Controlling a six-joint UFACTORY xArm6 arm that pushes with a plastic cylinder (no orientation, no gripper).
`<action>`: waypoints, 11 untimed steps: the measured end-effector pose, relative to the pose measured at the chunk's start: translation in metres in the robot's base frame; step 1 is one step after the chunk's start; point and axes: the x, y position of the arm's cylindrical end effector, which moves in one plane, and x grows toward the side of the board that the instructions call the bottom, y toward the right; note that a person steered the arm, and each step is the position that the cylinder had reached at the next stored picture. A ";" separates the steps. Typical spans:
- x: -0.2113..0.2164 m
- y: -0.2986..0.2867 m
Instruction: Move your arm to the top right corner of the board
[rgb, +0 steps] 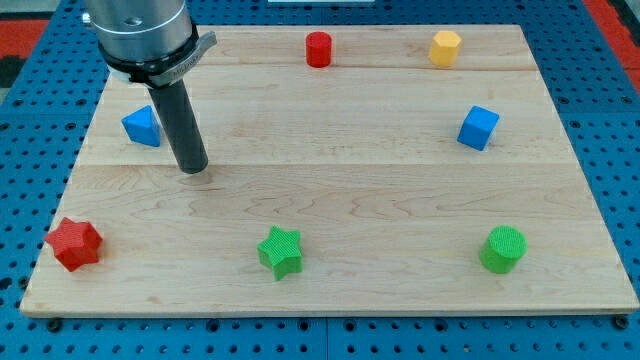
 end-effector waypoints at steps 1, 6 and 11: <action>0.003 0.015; -0.051 0.162; -0.212 0.402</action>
